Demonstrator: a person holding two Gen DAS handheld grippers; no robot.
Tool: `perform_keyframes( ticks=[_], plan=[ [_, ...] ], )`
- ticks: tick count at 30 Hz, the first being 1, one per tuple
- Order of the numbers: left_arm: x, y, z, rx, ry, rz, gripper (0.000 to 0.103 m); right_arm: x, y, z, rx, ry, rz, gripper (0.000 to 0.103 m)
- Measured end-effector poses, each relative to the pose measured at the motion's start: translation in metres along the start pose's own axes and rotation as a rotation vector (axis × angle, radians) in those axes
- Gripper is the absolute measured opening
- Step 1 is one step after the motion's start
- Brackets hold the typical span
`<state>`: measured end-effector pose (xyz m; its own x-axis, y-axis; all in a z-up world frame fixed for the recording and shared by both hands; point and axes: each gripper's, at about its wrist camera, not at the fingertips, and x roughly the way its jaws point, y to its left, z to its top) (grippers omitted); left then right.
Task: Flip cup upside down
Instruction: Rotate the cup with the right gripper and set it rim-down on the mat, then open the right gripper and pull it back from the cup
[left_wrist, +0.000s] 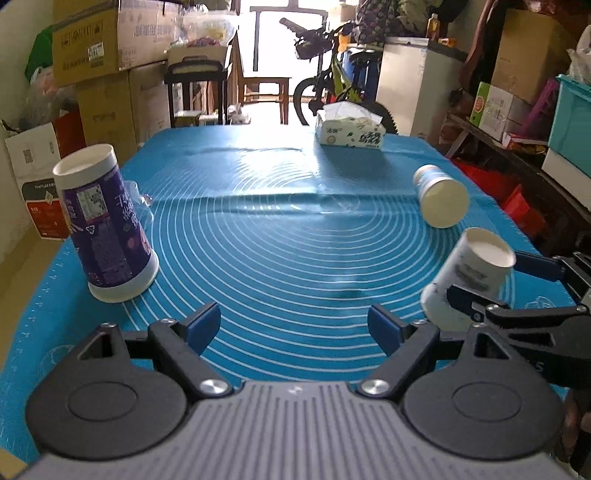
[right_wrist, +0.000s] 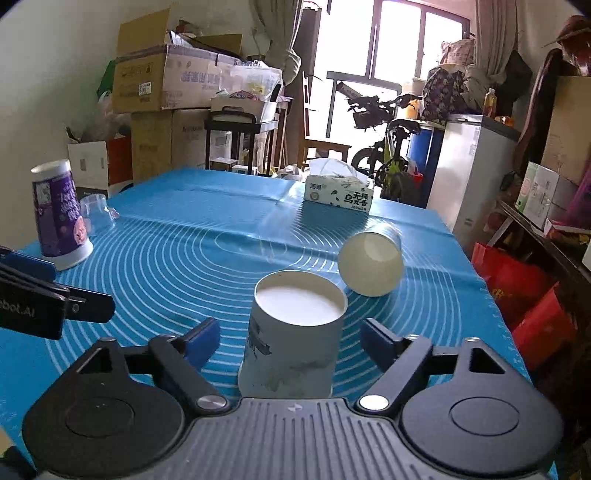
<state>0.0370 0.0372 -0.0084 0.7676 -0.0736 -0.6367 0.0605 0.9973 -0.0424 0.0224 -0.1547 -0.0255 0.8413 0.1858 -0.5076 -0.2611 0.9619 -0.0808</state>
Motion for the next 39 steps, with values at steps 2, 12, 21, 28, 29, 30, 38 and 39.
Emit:
perform_keyframes(
  ticks=[2, 12, 21, 28, 29, 30, 38, 39],
  plan=[
    [-0.009, -0.005, -0.004, 0.007, -0.018, 0.000, 0.086, -0.015, -0.003, -0.002, 0.021, 0.000, 0.008, 0.094],
    [-0.045, -0.024, -0.024, 0.039, -0.076, 0.000, 0.086, -0.081, -0.010, -0.026, 0.107, 0.029, 0.018, 0.099],
    [-0.056, -0.026, -0.037, 0.033, -0.074, 0.001, 0.086, -0.100, -0.009, -0.034, 0.104, 0.030, 0.023, 0.099],
    [-0.060, -0.027, -0.040, 0.035, -0.072, 0.008, 0.086, -0.106, -0.006, -0.035, 0.091, 0.027, 0.028, 0.099],
    [-0.060, -0.027, -0.041, 0.037, -0.073, 0.009, 0.086, -0.106, -0.006, -0.035, 0.093, 0.028, 0.030, 0.099],
    [-0.060, -0.027, -0.041, 0.038, -0.073, 0.010, 0.086, -0.106, -0.006, -0.035, 0.094, 0.027, 0.030, 0.099],
    [-0.061, -0.028, -0.044, 0.045, -0.067, 0.012, 0.086, -0.108, -0.006, -0.035, 0.097, 0.025, 0.031, 0.099],
    [-0.061, -0.027, -0.044, 0.046, -0.066, 0.011, 0.086, -0.108, -0.006, -0.035, 0.097, 0.025, 0.030, 0.099]
  ],
)
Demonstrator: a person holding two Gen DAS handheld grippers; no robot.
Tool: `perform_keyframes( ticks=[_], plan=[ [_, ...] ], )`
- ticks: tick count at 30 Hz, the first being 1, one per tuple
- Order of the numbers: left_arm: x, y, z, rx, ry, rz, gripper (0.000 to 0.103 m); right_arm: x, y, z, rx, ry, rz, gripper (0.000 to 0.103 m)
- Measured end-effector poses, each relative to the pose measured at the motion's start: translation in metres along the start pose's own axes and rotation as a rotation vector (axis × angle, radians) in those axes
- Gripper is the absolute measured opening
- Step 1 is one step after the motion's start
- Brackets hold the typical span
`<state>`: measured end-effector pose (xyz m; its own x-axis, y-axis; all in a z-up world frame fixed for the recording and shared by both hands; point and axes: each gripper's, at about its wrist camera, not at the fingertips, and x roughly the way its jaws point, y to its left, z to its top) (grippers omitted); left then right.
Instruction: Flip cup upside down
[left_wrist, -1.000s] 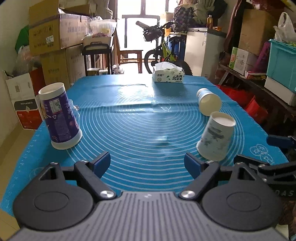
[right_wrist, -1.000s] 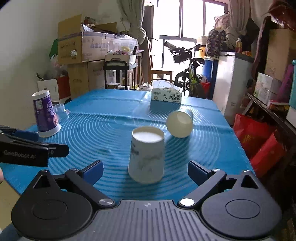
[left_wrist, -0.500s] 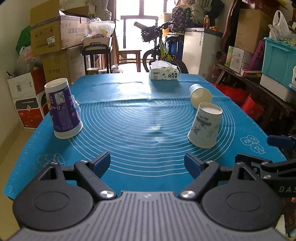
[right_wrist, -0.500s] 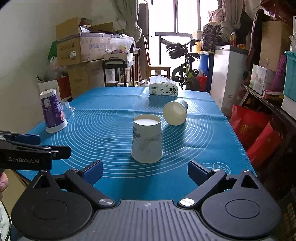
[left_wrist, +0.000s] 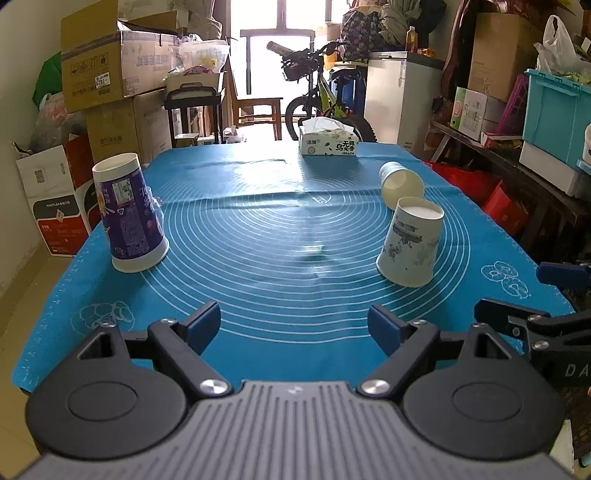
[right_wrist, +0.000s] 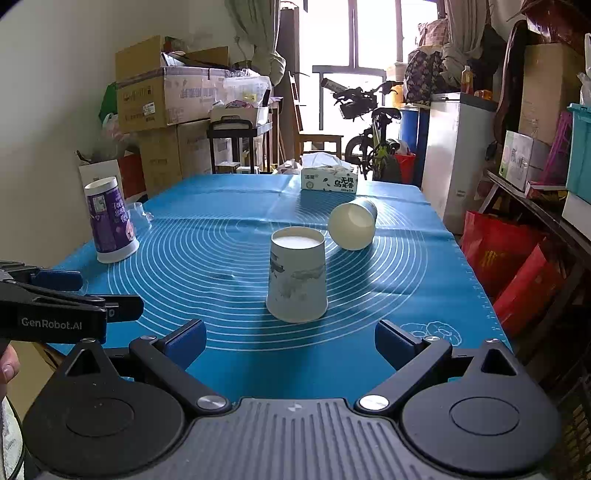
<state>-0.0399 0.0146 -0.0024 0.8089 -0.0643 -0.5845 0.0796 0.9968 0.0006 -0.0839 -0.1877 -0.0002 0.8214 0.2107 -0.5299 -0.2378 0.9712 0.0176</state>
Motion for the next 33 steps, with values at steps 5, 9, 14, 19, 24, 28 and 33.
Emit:
perform_keyframes(
  ticks=[5, 9, 14, 19, 24, 28, 33],
  plan=[
    [0.0014, -0.0012, 0.0004, 0.005, 0.006, 0.001, 0.086, -0.0015, -0.0013, -0.0006, 0.002, 0.004, -0.002, 0.099],
    [0.0012, -0.0015, 0.0003, 0.005, 0.005, 0.001, 0.086, -0.0012, -0.0011, -0.0002, -0.002, 0.006, -0.002, 0.099],
    [0.0013, -0.0023, 0.0003, 0.003, 0.006, 0.003, 0.086, -0.0004, -0.0008, -0.0004, -0.008, 0.010, 0.001, 0.099],
    [0.0013, -0.0021, 0.0001, 0.003, 0.008, 0.001, 0.086, 0.0000, -0.0003, -0.0007, -0.006, 0.011, 0.003, 0.099],
    [0.0015, -0.0014, -0.0001, 0.006, 0.011, 0.003, 0.086, -0.0007, 0.0002, -0.0014, -0.009, 0.008, 0.005, 0.099],
    [0.0023, -0.0016, 0.0003, 0.005, 0.012, 0.003, 0.086, -0.0010, 0.0002, -0.0017, -0.010, 0.008, 0.007, 0.099],
    [0.0023, -0.0015, 0.0001, 0.004, 0.013, 0.004, 0.086, -0.0009, 0.0016, -0.0015, -0.012, 0.010, 0.008, 0.099]
  ],
)
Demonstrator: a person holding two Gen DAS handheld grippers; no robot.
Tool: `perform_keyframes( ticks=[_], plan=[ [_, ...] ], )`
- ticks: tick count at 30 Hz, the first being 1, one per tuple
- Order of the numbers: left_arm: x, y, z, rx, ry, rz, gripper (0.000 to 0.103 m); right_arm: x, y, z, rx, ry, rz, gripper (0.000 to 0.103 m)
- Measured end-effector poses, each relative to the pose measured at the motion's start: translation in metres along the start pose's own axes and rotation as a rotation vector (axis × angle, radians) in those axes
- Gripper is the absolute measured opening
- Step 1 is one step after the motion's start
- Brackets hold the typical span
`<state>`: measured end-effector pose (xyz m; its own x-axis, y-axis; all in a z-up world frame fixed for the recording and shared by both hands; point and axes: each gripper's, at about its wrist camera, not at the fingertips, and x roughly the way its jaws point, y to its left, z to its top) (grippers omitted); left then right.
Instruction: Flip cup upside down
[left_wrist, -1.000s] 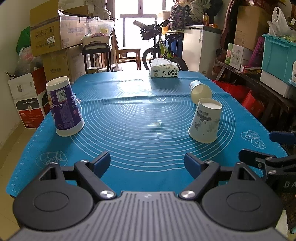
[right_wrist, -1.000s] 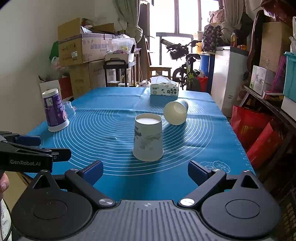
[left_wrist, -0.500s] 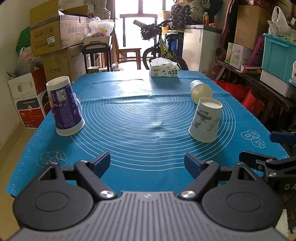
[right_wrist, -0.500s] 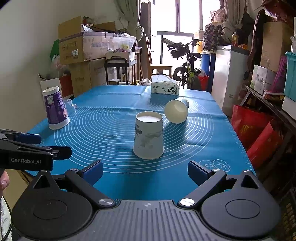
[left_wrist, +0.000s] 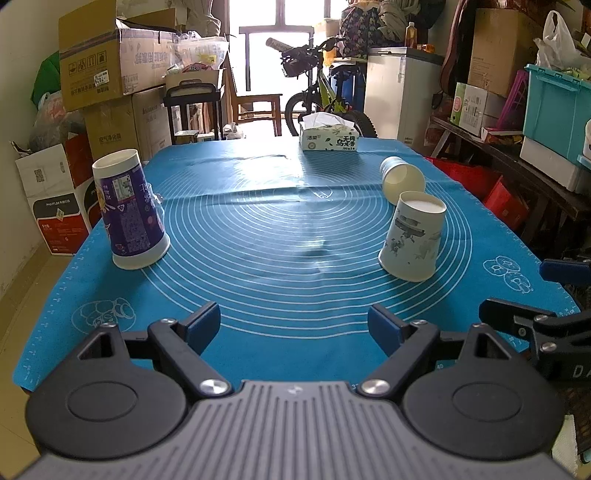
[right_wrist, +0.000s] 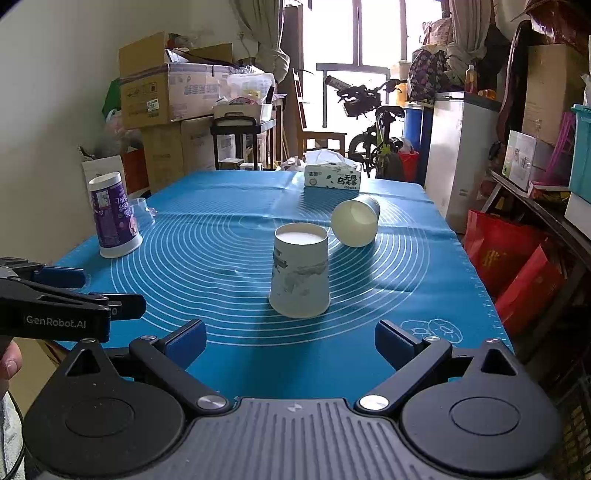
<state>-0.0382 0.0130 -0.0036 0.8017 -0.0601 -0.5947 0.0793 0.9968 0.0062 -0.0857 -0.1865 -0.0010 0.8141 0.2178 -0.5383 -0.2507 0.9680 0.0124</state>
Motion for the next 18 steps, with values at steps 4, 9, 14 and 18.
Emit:
perform_keyframes(
  ticks=[4, 9, 14, 18],
  plan=[
    [0.0000, 0.0000, -0.0001, 0.002, 0.000, 0.000, 0.086, 0.0000, -0.0001, 0.0000, 0.001, 0.000, -0.001, 0.099],
    [0.0005, 0.0000, -0.0002, 0.001, 0.000, 0.000, 0.086, 0.0002, 0.0001, -0.0001, 0.002, 0.001, 0.000, 0.099],
    [0.0005, 0.0000, -0.0002, 0.001, 0.001, 0.000, 0.086, 0.0017, 0.0006, -0.0008, 0.002, 0.003, 0.002, 0.099],
    [0.0005, 0.0000, -0.0002, 0.002, 0.000, 0.000, 0.087, 0.0016, 0.0007, -0.0007, 0.003, 0.004, 0.003, 0.099]
  ],
)
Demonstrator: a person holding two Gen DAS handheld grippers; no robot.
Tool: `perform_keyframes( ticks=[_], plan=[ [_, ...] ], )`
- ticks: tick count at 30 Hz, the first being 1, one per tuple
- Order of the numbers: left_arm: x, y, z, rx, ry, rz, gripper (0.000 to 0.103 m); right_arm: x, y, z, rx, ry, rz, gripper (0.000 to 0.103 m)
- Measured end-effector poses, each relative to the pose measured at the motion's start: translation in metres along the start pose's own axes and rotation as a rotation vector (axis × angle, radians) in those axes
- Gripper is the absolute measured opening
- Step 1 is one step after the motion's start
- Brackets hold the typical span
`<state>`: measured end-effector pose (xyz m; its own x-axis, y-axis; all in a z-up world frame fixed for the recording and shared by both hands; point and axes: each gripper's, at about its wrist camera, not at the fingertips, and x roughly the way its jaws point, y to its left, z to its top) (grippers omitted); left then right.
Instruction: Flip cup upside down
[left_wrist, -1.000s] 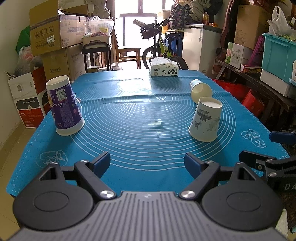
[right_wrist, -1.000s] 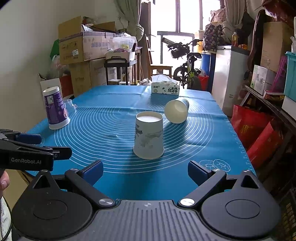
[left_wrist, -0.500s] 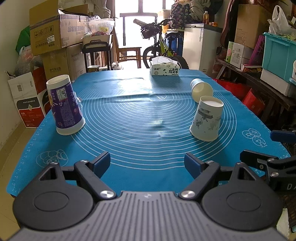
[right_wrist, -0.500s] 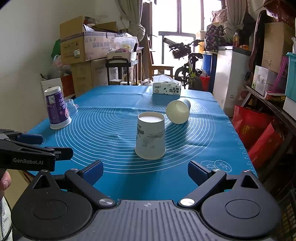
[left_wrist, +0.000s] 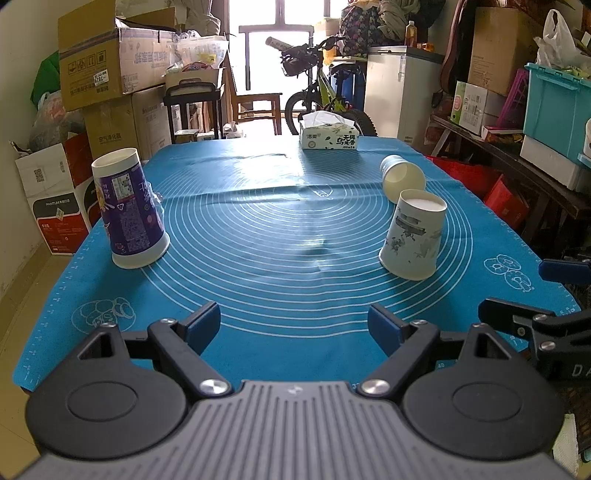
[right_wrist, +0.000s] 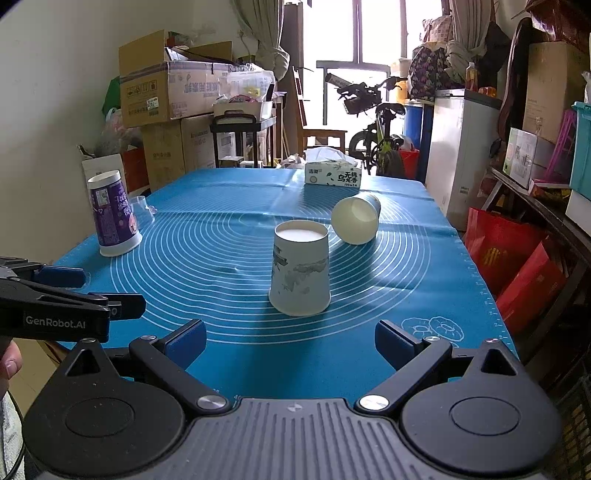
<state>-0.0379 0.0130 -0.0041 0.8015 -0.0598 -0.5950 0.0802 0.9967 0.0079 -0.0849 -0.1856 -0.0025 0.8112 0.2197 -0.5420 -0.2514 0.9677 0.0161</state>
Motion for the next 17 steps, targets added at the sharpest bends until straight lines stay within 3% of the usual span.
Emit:
perform_keyframes(
  ticks=[17],
  plan=[
    [0.0030, 0.0006, -0.0022, 0.008, -0.006, 0.010, 0.087, 0.0065, -0.0006, -0.0022, 0.005, 0.007, -0.002, 0.099]
  ],
)
